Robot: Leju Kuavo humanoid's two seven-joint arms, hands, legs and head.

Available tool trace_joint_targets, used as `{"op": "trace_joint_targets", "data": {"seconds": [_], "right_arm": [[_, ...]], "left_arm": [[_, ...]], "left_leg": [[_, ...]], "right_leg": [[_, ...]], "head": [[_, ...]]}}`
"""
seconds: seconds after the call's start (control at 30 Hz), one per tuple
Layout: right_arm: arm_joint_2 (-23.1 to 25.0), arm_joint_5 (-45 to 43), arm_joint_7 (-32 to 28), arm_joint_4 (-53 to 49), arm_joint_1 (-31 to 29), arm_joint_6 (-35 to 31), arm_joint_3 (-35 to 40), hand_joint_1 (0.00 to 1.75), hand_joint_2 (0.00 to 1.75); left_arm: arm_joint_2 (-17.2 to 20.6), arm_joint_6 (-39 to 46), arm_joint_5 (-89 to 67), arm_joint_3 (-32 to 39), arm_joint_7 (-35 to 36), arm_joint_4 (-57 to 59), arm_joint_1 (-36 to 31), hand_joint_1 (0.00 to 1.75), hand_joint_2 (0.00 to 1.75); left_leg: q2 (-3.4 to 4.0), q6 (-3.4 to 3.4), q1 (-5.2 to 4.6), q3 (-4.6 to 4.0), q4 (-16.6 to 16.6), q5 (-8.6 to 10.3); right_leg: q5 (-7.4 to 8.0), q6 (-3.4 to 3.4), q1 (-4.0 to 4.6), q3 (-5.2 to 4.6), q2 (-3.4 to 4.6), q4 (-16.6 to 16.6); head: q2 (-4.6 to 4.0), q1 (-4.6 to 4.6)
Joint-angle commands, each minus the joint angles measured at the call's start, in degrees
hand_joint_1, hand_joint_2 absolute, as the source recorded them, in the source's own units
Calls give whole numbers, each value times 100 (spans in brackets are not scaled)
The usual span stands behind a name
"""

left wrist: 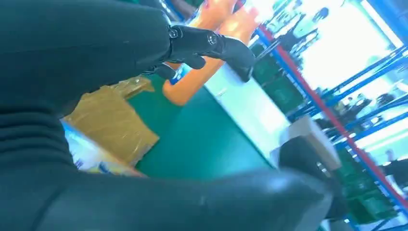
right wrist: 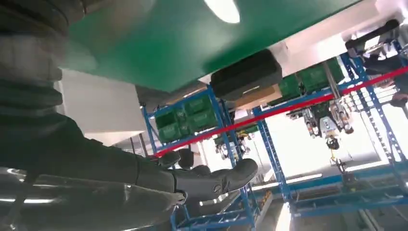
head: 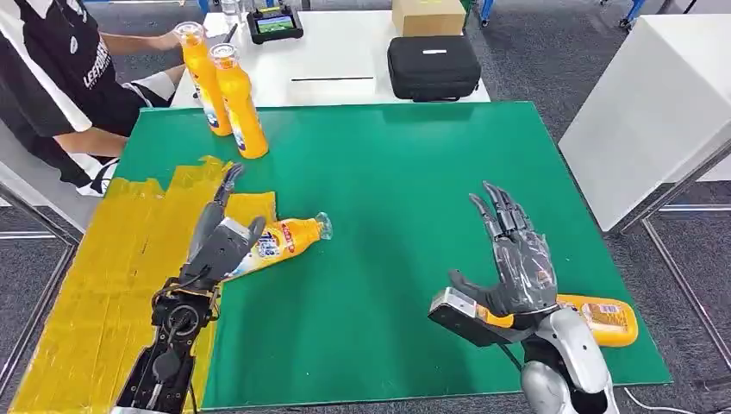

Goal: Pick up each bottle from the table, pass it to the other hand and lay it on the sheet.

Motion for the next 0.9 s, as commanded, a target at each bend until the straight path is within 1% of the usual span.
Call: {"op": "trace_joint_targets", "data": {"seconds": [0.03, 0.07, 0.1, 0.17, 0.2, 0.23, 0.27, 0.3, 0.33, 0.37, 0.4, 0.43, 0.47, 0.5, 0.53, 0.57, 0.63, 0.67, 0.7, 0.73, 0.83, 0.9], "right_arm": [[-935, 814, 265, -434, 347, 232, -412, 0, 175], [-1137, 747, 228, -486, 447, 398, -566, 0, 175], [-1378, 580, 86, -511, 554, 639, -753, 0, 175], [-1709, 457, -65, -581, 706, 1117, -1032, 0, 175], [-1832, 451, -122, -661, 864, 1464, -1243, 0, 175], [-1883, 442, -176, -731, 1017, 1625, -1382, 0, 175], [-1944, 402, -261, -781, 1176, 1774, -1503, 0, 175], [-1951, 311, -319, -786, 1239, 1896, -1540, 0, 175], [-1950, 217, -339, -788, 1272, 2002, -1597, 0, 175], [-2011, 163, -271, -710, 1306, 2198, -1668, 0, 175], [-2097, 174, -162, -592, 1337, 2378, -1757, 0, 175], [-2119, 157, -138, -544, 1357, 2422, -1810, 0, 175], [-2194, 2, -192, -408, 1368, 2523, -1922, 0, 175], [-2242, -70, -240, -353, 1363, 2550, -1955, 0, 175], [-2302, -194, -317, -229, 1319, 2572, -2027, 0, 175], [-2317, -247, -349, -137, 1262, 2585, -2055, 0, 175], [-2369, -330, -377, 40, 1149, 2656, -2094, 0, 175], [-2369, -330, -377, 40, 1149, 2656, -2094, 0, 175], [-2383, -349, -384, 83, 1113, 2671, -2112, 0, 175], [-2408, -409, -371, 136, 1081, 2733, -2127, 0, 175], [-2502, -551, -352, 310, 1086, 2836, -2276, 0, 175], [-2511, -583, -347, 498, 1030, 2868, -2319, 0, 175]], "left_arm": [[284, -320, 511, -413, -349, -759, 316, 0, 0], [324, -381, 608, -446, -381, -894, 405, 0, 0], [388, -493, 753, -479, -397, -999, 483, 0, 0], [446, -586, 882, -502, -406, -1018, 497, 0, 0], [454, -594, 903, -503, -392, -957, 475, 0, 0], [444, -597, 925, -494, -372, -886, 457, 0, 0], [439, -604, 931, -495, -367, -795, 433, 0, 0], [429, -609, 945, -490, -371, -751, 418, 0, 0], [417, -621, 968, -487, -377, -702, 406, 0, 0], [390, -644, 991, -488, -369, -606, 377, 0, 0], [360, -655, 1001, -493, -341, -504, 338, 0, 0], [347, -659, 998, -505, -329, -462, 320, 0, 0], [354, -669, 1001, -556, -329, -399, 282, 0, 0], [360, -663, 1006, -566, -328, -411, 283, 0, 0], [376, -652, 1022, -570, -327, -454, 311, 0, 0], [392, -644, 1030, -572, -324, -487, 343, 0, 0], [417, -639, 1039, -581, -320, -523, 388, 0, 0], [417, -639, 1039, -581, -320, -523, 388, 0, 0], [421, -637, 1043, -582, -320, -521, 391, 0, 0], [423, -636, 1074, -579, -324, -522, 383, 0, 0], [403, -641, 1120, -569, -315, -529, 359, 0, 0], [387, -643, 1122, -561, -289, -551, 363, 0, 0]], "left_leg": [[-4, -14, 4, 27, 1, -12], [-6, -18, 7, 40, 4, -21], [-15, -12, 6, 33, 3, -18], [-14, -4, 1, 17, 0, -8], [-16, -7, 3, 35, 4, -20], [-20, -6, 0, 30, 6, -20], [-21, -3, -6, 7, 0, -5], [-30, -6, -8, 22, 1, -13], [-27, 0, -12, 16, -2, -11], [-27, -3, -13, 26, -1, -16], [-21, 6, -15, 15, -1, -15], [-18, 9, -18, 13, -3, -16], [-18, 3, -14, 29, -1, -24], [-20, 7, -14, 23, -3, -19], [-16, 10, -18, 18, -4, -15], [-16, 6, -16, 30, -4, -20], [-2, 9, -13, 20, -3, -18], [2, -4, -8, 57, -1, -36], [5, 7, -12, 30, -5, -21], [5, 2, -9, 44, -5, -28], [-1, 10, -12, 19, -5, -16], [0, -1, -8, 53, -5, -30]], "right_leg": [[-14, -9, 2, 31, 1, -3], [-22, -12, 5, 47, 2, -4], [-22, -7, 4, 42, -8, -6], [-12, -1, -1, 23, -10, -6], [-23, -3, 0, 46, -9, -8], [-24, -3, -3, 43, -13, -4], [-11, -2, -8, 18, -17, -3], [-21, -4, -11, 35, -23, -4], [-16, -4, -16, 25, -21, -5], [-23, -2, -16, 37, -20, -6], [-21, 8, -17, 25, -13, -5], [-18, 9, -19, 22, -9, -6], [-26, 4, -15, 40, -7, -8], [-19, 8, -15, 31, -12, -10], [-16, 12, -19, 21, -10, -8], [-21, 8, -17, 35, -10, -9], [-13, 11, -14, 23, 4, -11], [-28, 1, -9, 64, 13, -16], [-13, 9, -12, 33, 11, -14], [-19, 5, -10, 49, 12, -18], [-11, 11, -13, 23, 4, -13], [-24, 3, -9, 61, 9, -18]], "head": [[0, 0], [0, 0], [0, -4], [0, 0], [0, 0], [0, 0], [0, 2], [0, 0], [0, 0], [0, 2], [0, 2], [0, 0], [0, -2], [0, 0], [0, -2], [0, -2], [0, -2], [0, -2], [0, -2], [0, 0], [0, 0], [0, 0]]}}
